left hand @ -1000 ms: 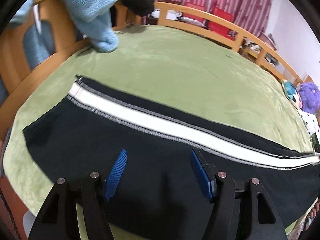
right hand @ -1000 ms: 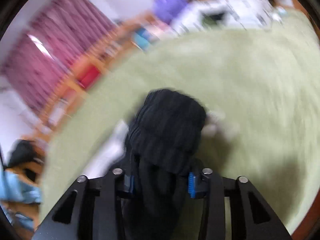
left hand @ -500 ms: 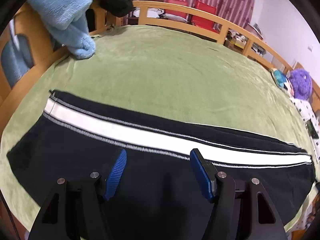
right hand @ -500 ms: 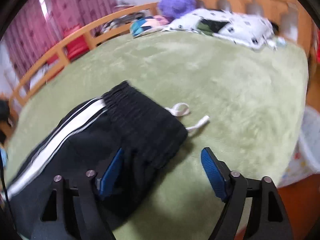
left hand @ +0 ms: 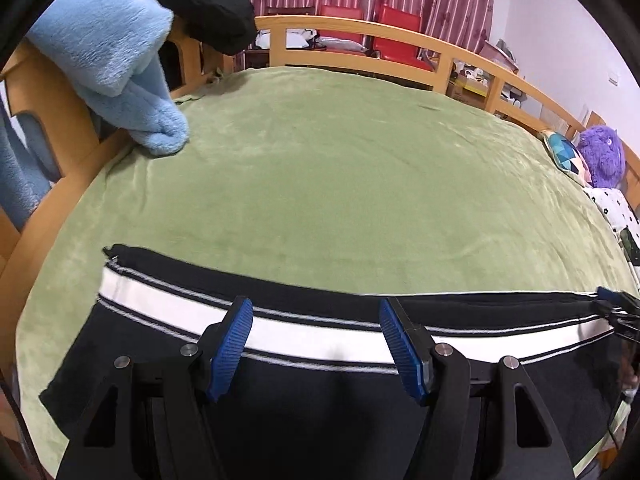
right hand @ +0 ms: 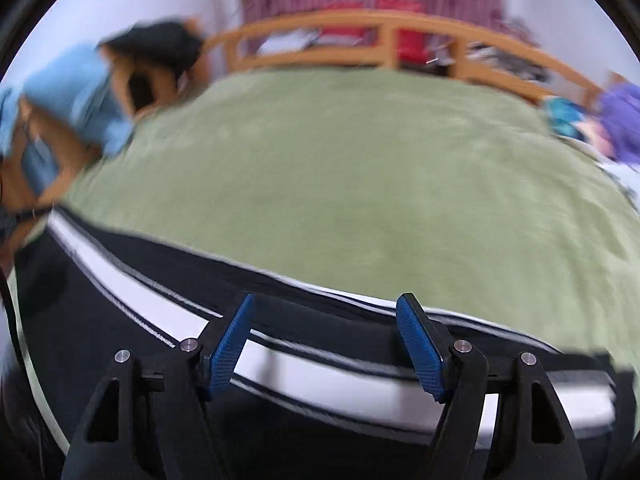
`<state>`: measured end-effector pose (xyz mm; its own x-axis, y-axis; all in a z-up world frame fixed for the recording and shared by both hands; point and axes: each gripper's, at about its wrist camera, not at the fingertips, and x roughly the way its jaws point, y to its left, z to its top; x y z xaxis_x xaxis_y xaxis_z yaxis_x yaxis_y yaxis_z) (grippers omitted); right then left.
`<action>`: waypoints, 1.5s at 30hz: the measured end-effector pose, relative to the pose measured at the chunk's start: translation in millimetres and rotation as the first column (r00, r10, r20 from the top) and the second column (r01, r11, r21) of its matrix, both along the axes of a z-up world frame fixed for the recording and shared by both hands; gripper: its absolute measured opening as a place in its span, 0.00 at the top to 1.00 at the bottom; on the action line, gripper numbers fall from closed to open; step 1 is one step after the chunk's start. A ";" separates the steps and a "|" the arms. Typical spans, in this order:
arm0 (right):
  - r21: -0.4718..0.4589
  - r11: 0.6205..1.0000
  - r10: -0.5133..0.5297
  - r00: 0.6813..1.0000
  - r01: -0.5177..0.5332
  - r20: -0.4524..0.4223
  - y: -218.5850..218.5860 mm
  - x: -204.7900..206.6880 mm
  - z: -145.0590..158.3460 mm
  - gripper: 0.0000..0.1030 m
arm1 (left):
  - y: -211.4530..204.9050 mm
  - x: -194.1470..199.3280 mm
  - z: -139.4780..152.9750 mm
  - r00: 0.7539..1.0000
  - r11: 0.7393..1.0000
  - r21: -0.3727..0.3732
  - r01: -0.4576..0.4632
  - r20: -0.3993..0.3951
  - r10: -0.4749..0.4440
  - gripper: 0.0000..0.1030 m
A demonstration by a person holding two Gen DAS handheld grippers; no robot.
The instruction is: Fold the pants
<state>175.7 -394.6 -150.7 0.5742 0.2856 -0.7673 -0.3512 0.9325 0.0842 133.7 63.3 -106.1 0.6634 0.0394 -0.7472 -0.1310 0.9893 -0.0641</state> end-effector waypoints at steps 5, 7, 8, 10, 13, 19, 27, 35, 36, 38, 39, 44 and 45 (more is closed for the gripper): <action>-0.120 0.988 0.081 0.990 -0.094 -0.114 30.0 11.6 -33.0 0.53 | 25.5 -12.0 -7.5 0.999 0.999 -0.007 -0.036 -0.011 0.036 0.38; -0.149 0.984 0.084 0.993 -0.096 -0.087 30.0 7.5 -35.0 0.74 | 35.0 -13.9 -12.0 0.998 0.998 -0.010 -0.055 -0.017 0.055 0.38; -0.157 0.984 0.075 0.994 -0.086 -0.076 27.6 7.4 -33.8 0.88 | 39.9 -14.6 -15.0 0.998 0.998 -0.016 -0.065 -0.025 0.065 0.38; -0.107 0.992 0.065 0.996 -0.071 -0.057 26.5 8.9 -22.0 0.94 | 48.6 -16.4 -19.0 0.996 0.996 -0.024 -0.085 -0.037 0.084 0.38; -0.052 0.998 0.046 0.999 -0.047 -0.009 19.9 18.7 0.6 0.94 | 60.9 -21.0 -18.2 0.994 0.994 -0.026 -0.107 -0.026 0.106 0.38; -0.090 0.996 0.004 0.997 -0.011 -0.072 29.4 49.2 -27.7 0.94 | 90.6 -31.4 -20.4 0.984 0.985 -0.001 -0.172 -0.043 0.172 0.38; 0.013 0.989 -0.149 0.989 0.149 -0.005 21.6 23.7 -5.8 0.63 | 130.6 -82.5 -31.2 0.974 0.972 -0.070 -0.225 -0.048 0.222 0.38; 0.067 0.959 -0.273 0.961 0.276 -0.048 36.9 -28.9 6.3 0.62 | 166.5 -133.2 -75.1 0.951 0.904 -0.296 -0.307 -0.071 0.300 0.38; 0.069 0.953 -0.291 0.955 0.295 -0.063 38.9 -37.2 5.8 0.62 | 168.8 -132.2 -79.1 0.952 0.905 -0.298 -0.305 -0.058 0.302 0.38; 0.078 0.942 -0.320 0.944 0.327 -0.083 39.4 -57.1 4.4 0.62 | 175.9 -125.8 -84.9 0.945 0.892 -0.318 -0.323 -0.061 0.320 0.38; 0.086 0.934 -0.340 0.935 0.348 -0.099 40.3 -67.3 4.4 0.62 | 180.4 -125.4 -86.1 0.940 0.874 -0.352 -0.336 -0.067 0.334 0.38; 0.056 0.913 -0.395 0.909 0.405 -0.132 41.0 -109.5 3.6 0.60 | 190.3 -142.0 -82.7 0.937 0.845 -0.427 -0.321 -0.011 0.350 0.38; 0.042 0.909 -0.407 0.904 0.415 -0.132 42.6 -118.0 3.7 0.60 | 191.4 -143.5 -82.4 0.939 0.843 -0.435 -0.316 -0.013 0.345 0.38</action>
